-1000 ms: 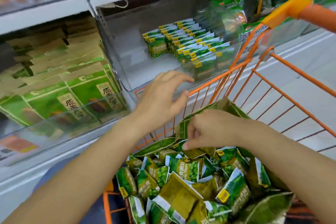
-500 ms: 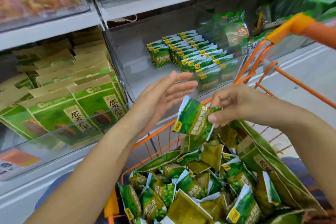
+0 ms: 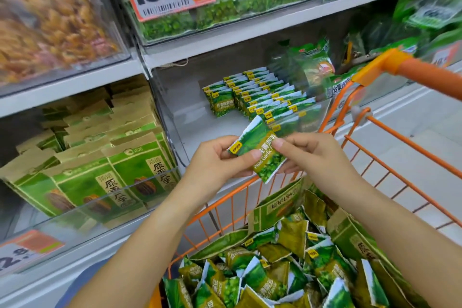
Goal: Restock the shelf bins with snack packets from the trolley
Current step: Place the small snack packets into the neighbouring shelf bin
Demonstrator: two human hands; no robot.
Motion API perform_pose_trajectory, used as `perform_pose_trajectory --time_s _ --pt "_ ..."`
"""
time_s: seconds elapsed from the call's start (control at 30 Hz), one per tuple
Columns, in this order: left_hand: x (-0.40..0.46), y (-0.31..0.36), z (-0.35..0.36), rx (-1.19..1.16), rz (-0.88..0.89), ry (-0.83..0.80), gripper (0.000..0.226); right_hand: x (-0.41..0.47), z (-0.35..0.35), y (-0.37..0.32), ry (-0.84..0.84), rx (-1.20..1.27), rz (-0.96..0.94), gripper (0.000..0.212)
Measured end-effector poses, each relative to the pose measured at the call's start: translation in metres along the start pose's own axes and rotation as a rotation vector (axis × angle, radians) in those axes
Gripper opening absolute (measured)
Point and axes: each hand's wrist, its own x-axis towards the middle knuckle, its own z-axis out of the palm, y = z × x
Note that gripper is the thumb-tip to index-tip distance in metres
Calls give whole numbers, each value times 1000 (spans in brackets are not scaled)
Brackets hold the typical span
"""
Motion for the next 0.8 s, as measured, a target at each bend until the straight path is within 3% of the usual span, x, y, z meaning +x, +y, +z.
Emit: perform_pose_trajectory --time_s 0.07,0.17,0.23,0.3,0.37,0.47,0.57,0.8 --pt "6 8 0 30 36 101 27 1 -2 6 55 -215 -87 43" --pt "30 19 -6 104 130 368 23 0 -5 11 183 -690 -274 39" --pt "58 17 -14 249 179 509 18 2 -6 14 224 -835 -378 37" --pt "97 5 -24 380 96 616 20 5 -8 21 205 -848 -366 33" --pt "134 -10 -34 433 -91 697 36 10 -8 29 173 -877 -355 27" --pt "166 -23 -48 655 -315 708 45 10 -5 36 174 -939 -376 22" --pt "182 -24 -57 829 -341 656 38 12 -3 38 185 -960 -400 20" --pt "204 -35 -46 877 -291 546 43 15 2 41 187 -1007 -435 35"
